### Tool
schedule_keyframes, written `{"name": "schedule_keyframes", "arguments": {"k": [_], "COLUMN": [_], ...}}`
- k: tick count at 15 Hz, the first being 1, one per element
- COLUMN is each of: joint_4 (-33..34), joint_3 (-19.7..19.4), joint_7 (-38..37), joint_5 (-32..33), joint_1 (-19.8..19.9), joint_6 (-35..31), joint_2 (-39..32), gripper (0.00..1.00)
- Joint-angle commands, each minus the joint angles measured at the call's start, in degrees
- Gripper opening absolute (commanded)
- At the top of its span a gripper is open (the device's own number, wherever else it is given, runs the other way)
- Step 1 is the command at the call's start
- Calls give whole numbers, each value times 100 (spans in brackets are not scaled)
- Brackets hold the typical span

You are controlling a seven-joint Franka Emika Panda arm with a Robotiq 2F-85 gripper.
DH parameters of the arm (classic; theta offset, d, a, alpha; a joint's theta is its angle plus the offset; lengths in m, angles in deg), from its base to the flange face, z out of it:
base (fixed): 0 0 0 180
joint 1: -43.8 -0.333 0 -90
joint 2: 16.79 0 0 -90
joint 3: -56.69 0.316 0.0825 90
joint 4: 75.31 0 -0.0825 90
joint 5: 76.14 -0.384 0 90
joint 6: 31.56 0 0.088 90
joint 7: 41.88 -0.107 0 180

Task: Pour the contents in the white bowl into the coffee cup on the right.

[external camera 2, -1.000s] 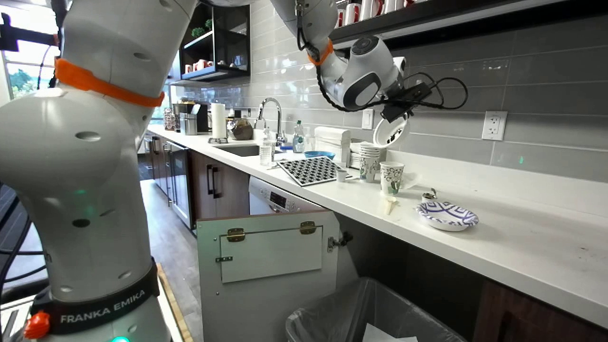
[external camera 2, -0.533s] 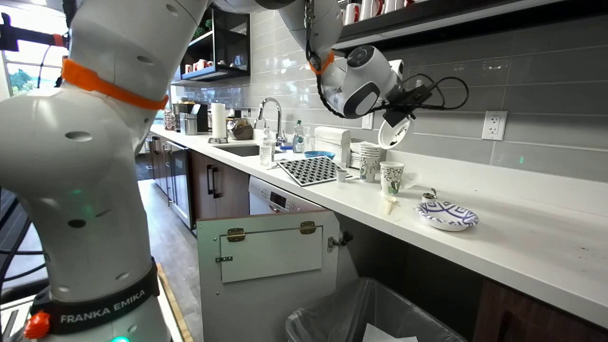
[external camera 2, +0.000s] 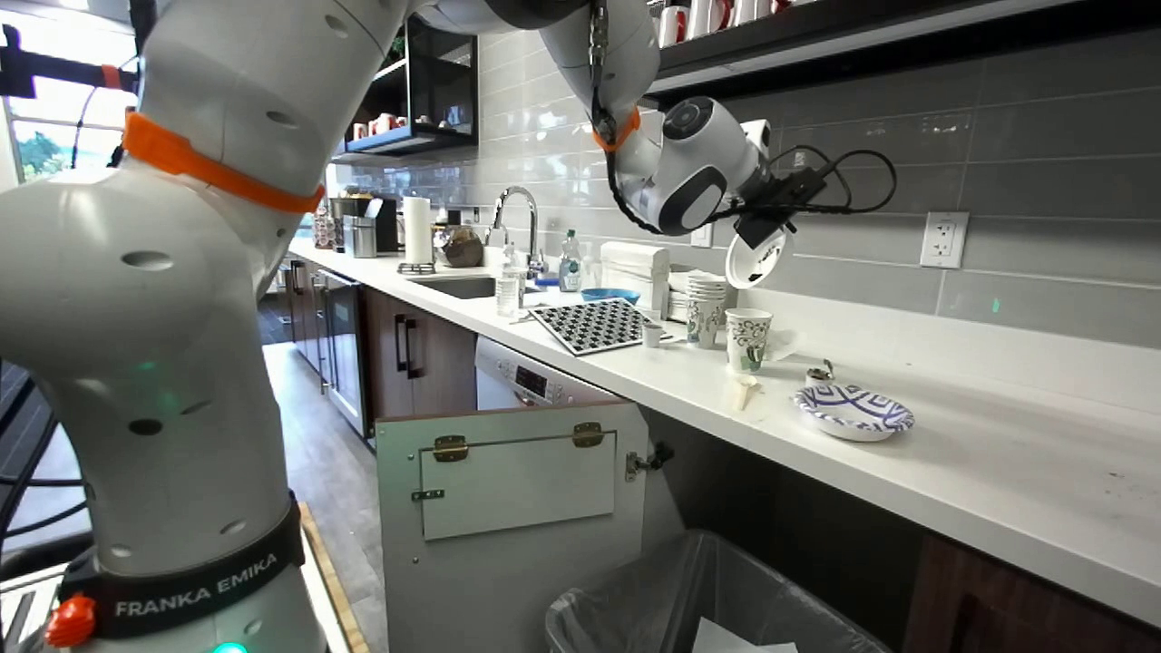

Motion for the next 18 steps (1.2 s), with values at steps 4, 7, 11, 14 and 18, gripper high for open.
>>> {"name": "schedule_keyframes", "arguments": {"k": [4, 7, 11, 14, 18], "joint_4": [46, 22, -12, -24, -127], "joint_3": [-14, 34, 88, 121, 111], "joint_7": [122, 164, 164, 141, 134], "joint_5": [196, 380, 690, 940, 1246], "joint_1": [-21, 1, 27, 55, 99], "joint_6": [-263, -410, -716, -971, -1251], "joint_2": [-147, -185, -249, -323, -359], "gripper": [2, 2, 2, 2, 2]}}
